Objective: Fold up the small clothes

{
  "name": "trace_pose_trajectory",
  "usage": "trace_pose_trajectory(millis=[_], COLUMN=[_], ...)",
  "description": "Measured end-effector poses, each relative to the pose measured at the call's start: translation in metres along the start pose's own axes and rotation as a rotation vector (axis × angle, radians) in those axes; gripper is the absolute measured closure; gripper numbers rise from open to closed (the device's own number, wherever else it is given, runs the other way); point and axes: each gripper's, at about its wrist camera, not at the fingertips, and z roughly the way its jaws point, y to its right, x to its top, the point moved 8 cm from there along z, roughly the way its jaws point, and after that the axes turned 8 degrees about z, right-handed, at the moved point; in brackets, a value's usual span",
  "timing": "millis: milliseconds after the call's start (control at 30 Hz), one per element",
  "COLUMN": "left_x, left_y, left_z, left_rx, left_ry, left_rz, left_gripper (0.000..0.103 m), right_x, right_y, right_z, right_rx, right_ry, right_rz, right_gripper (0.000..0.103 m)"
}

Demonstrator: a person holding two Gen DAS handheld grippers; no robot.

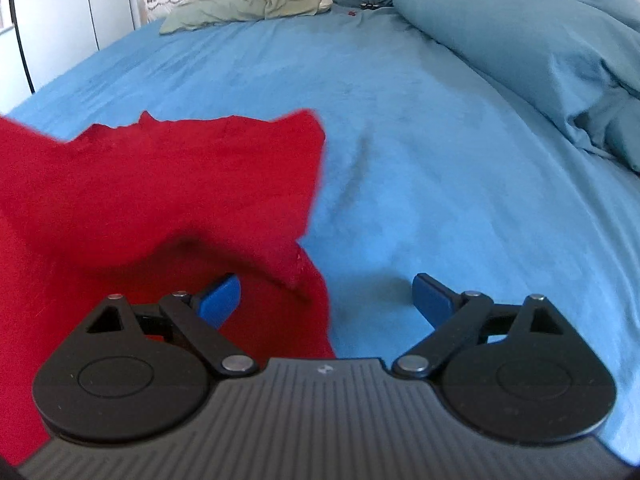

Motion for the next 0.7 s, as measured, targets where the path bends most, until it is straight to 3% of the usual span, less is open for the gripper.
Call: trace_pose_trajectory(millis=[233, 333, 600, 700], left_x=[-0.062, -0.084, -0.108, -0.114], left_y=[-0.034, -0.042, -0.053, -0.060], left_z=[0.001, -0.003, -0.011, -0.017], left_rx=[0.014, 0.012, 0.026, 0.063], left_ry=[-0.082, -0.122, -0.211, -0.249], left_rz=[-0.078, -0.093, -0.074, -0.041], left_gripper=[0.097, 0.097, 0.096, 0.073], right_x=[0.004, 0.000, -0.001, 0.000], right_y=[0.014, 0.027, 0.026, 0.026], right_z=[0.004, 0.000, -0.008, -0.010], right_rx=[-0.132, -0.124, -0.144, -0.122], right_ry=[0.044, 0.035, 0.009, -0.014], right_rz=[-0.098, -0.101, -0.205, -0.220], right_gripper=[0.000, 0.000, 0.000, 0.000])
